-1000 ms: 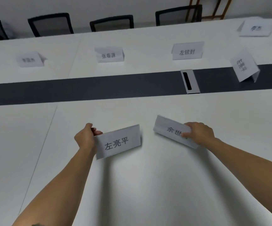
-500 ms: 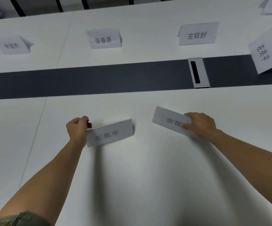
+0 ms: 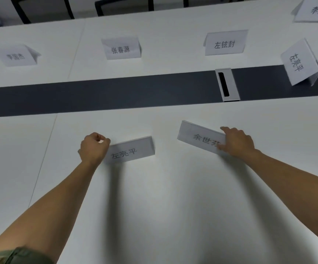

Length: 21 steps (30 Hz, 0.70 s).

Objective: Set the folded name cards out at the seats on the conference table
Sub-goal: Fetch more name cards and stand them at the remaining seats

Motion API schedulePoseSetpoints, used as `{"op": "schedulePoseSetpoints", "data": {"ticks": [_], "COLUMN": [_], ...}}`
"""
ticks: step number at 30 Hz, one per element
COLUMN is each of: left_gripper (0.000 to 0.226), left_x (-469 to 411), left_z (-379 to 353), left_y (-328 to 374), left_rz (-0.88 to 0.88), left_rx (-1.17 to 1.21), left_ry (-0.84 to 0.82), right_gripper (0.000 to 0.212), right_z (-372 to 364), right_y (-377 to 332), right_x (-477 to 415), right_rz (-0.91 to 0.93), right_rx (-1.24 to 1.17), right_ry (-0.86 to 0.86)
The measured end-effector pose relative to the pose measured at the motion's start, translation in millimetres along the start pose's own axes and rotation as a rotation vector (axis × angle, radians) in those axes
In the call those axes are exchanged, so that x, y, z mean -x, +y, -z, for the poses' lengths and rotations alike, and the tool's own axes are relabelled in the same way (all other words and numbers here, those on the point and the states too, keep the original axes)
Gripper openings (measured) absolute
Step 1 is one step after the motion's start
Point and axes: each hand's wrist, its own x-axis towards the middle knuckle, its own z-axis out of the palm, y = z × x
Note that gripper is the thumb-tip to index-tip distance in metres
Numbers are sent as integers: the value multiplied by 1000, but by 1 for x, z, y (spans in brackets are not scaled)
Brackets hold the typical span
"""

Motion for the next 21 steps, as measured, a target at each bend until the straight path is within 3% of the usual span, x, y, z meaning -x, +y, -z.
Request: {"op": "schedulePoseSetpoints", "data": {"ticks": [4,9,16,21], "left_gripper": [15,10,21,33], "left_x": [39,104,177,211], "left_z": [3,-12,-65,-107], "left_y": [11,21,25,39], "left_rz": [-163,-278,-418,-476], "left_rx": [22,102,-65,-206], "left_ry": [10,-207,-454,-522], "right_gripper": [73,68,62,50], "right_z": [11,15,11,6], "right_y": [7,26,64,81], "right_x": [37,100,164,173], "right_rz": [-73,-158,-244,-321], "right_rx": [-101,-174,-346,-584], "right_ry": [74,90,44,15]}}
